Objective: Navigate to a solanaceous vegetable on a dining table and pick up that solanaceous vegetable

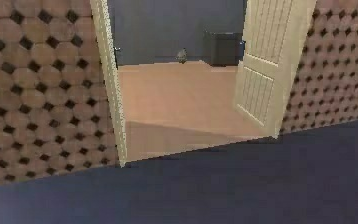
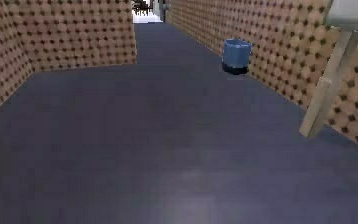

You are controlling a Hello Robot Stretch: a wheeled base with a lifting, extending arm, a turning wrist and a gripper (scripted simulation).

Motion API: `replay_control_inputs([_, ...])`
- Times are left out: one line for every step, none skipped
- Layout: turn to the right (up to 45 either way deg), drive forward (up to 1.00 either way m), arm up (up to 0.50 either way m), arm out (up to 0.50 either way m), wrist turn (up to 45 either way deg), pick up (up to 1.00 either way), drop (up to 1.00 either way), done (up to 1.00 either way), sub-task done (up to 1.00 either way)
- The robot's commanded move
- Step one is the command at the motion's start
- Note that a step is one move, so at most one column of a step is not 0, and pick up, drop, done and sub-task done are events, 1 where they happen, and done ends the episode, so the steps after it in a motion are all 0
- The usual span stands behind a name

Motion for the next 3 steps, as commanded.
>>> replay_control_inputs([45.0, 0.0, 0.0, 0.0, 0.0, 0.0, 0.0, 0.0, 0.0])
replay_control_inputs([42.0, 0.0, 0.0, 0.0, 0.0, 0.0, 0.0, 0.0, 0.0])
replay_control_inputs([0.0, 1.0, 0.0, 0.0, 0.0, 0.0, 0.0, 0.0, 0.0])
